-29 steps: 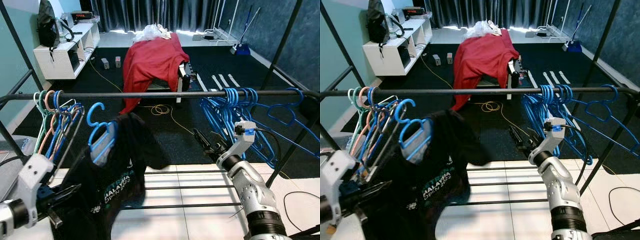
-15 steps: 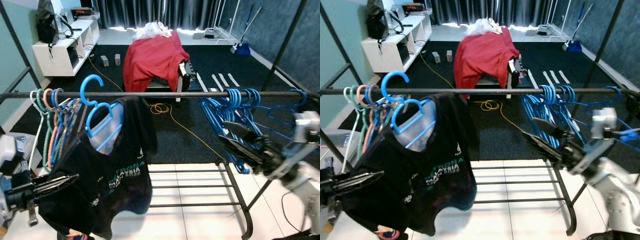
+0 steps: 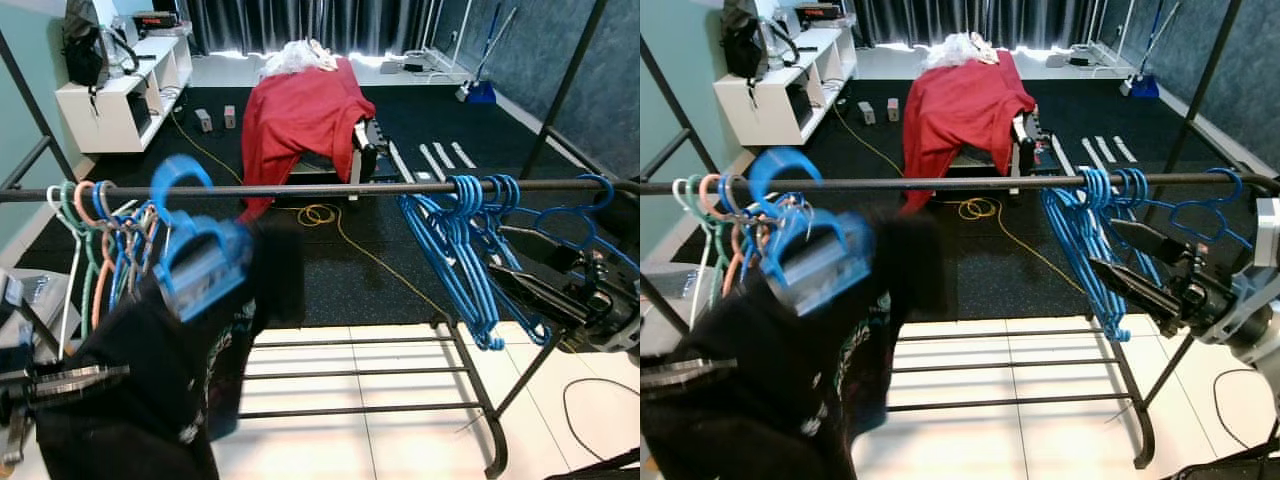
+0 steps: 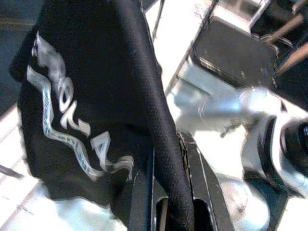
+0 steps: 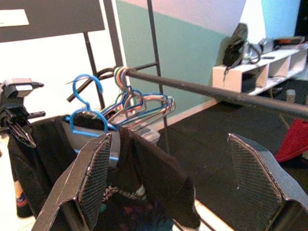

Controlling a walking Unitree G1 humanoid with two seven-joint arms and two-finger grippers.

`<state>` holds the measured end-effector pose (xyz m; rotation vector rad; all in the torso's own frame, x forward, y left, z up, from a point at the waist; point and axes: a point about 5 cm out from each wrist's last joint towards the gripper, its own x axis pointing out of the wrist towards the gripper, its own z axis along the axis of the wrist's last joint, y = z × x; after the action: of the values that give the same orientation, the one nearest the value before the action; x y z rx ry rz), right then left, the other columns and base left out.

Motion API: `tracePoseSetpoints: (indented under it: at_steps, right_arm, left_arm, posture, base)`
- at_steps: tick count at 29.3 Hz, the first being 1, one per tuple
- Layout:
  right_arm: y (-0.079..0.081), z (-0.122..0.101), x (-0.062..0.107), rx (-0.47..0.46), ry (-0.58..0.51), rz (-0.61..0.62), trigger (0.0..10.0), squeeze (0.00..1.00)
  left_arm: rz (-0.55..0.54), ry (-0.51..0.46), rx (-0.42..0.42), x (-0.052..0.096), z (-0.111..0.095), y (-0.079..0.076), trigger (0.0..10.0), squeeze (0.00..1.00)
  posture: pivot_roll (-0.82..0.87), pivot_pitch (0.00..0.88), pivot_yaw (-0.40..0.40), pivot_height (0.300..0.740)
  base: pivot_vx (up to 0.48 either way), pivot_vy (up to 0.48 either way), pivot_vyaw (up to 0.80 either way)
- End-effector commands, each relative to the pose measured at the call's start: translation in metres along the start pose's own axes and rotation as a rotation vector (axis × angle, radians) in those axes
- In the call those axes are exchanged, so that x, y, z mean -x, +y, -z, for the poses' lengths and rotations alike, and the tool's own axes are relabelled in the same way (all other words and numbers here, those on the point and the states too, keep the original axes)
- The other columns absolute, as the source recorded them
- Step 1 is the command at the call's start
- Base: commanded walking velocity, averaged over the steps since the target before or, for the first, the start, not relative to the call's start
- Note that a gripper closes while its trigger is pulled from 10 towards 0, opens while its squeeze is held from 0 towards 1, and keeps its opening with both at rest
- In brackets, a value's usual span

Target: Hang hanger

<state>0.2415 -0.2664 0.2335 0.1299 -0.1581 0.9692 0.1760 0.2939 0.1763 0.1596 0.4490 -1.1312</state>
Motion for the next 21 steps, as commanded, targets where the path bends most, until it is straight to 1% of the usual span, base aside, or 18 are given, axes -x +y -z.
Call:
tracePoseSetpoints:
  at_steps: [1,2,4,5,6,7,8,10,11,12,14,15,17,18,20,21]
  right_arm:
    - [-0.001,0.006,0.0,-0.001,0.043,0.009,10.0,0.0]
    - [-0.001,0.009,-0.001,-0.005,0.059,0.009,10.0,0.0]
    - [-0.001,0.009,-0.001,-0.005,0.059,0.009,10.0,0.0]
    - [-0.001,0.01,-0.001,-0.015,0.075,-0.001,10.0,0.0]
    - [-0.001,0.01,-0.001,-0.015,0.075,-0.001,10.0,0.0]
    - [0.0,0.009,0.0,-0.025,0.075,-0.012,10.0,0.0]
    - [0.0,0.009,0.0,-0.025,0.075,-0.012,10.0,0.0]
    - [0.007,0.006,0.002,-0.064,0.076,-0.077,10.0,0.0]
    - [0.007,0.006,0.002,-0.064,0.076,-0.077,10.0,0.0]
    - [0.013,0.005,0.003,-0.091,0.08,-0.127,10.0,0.0]
    - [0.013,0.005,0.003,-0.091,0.08,-0.127,10.0,0.0]
    - [0.017,0.005,0.003,-0.109,0.084,-0.16,10.0,0.0]
    - [0.024,0.005,0.001,-0.118,0.112,-0.241,10.0,0.0]
    - [0.024,0.004,0.0,-0.111,0.12,-0.256,10.0,0.0]
    - [0.024,0.004,0.0,-0.111,0.12,-0.256,10.0,0.0]
    - [0.021,0.002,-0.001,-0.096,0.123,-0.253,10.0,0.0]
  left_arm:
    - [0.016,0.002,-0.033,-0.005,-0.007,-0.002,10.0,0.0]
    - [0.034,-0.033,-0.03,-0.011,-0.009,-0.005,10.0,0.0]
    - [0.034,-0.033,-0.03,-0.011,-0.009,-0.005,10.0,0.0]
    - [0.051,-0.115,-0.035,-0.014,-0.016,-0.005,10.0,0.0]
    - [0.051,-0.115,-0.035,-0.014,-0.016,-0.005,10.0,0.0]
    - [0.057,-0.193,-0.043,-0.012,-0.024,-0.005,10.0,0.0]
    - [0.057,-0.193,-0.043,-0.012,-0.024,-0.005,10.0,0.0]
    - [0.101,-0.362,-0.088,-0.006,-0.046,-0.006,10.0,0.0]
    - [0.101,-0.362,-0.088,-0.006,-0.046,-0.006,10.0,0.0]
    - [0.131,-0.423,-0.111,-0.004,-0.055,-0.008,10.0,0.0]
    - [0.131,-0.423,-0.111,-0.004,-0.055,-0.008,10.0,0.0]
    - [0.15,-0.454,-0.124,-0.003,-0.06,-0.009,10.0,0.0]
    - [0.236,-0.477,-0.152,-0.006,-0.065,-0.013,10.0,0.0]
    - [0.263,-0.482,-0.16,-0.008,-0.067,-0.014,10.0,0.0]
    - [0.263,-0.482,-0.16,-0.008,-0.067,-0.014,10.0,0.0]
    - [0.282,-0.483,-0.166,-0.01,-0.069,-0.014,10.0,0.0]
  posture:
    - [-0.07,0.018,-0.012,0.74]
    - [-0.07,0.019,-0.014,0.74]
    - [-0.07,0.019,-0.014,0.74]
    - [-0.08,0.019,-0.015,0.74]
    - [-0.08,0.019,-0.015,0.74]
    - [-0.08,0.019,-0.015,0.74]
    - [-0.08,0.019,-0.015,0.74]
    - [-0.08,0.019,-0.015,0.74]
    - [-0.08,0.019,-0.015,0.74]
    - [-0.08,0.02,-0.015,0.74]
    - [-0.08,0.02,-0.015,0.74]
    - [-0.08,0.02,-0.015,0.74]
    - [-0.08,0.02,-0.015,0.74]
    - [-0.08,0.018,-0.018,0.74]
    - [-0.08,0.018,-0.018,0.74]
    - [-0.08,0.019,-0.02,0.74]
  base:
    - [0.0,0.0,0.0]
    - [0.0,0.0,0.0]
    - [0.0,0.0,0.0]
    - [0.0,0.0,0.0]
    - [0.0,0.0,0.0]
    - [0.0,0.0,0.0]
    - [0.0,0.0,0.0]
    - [0.0,0.0,0.0]
    - [0.0,0.0,0.0]
    - [0.0,0.0,0.0]
    - [0.0,0.0,0.0]
    - [0.0,0.0,0.0]
    - [0.0,0.0,0.0]
    - [0.0,0.0,0.0]
    - [0.0,0.0,0.0]
    - [0.0,0.0,0.0]
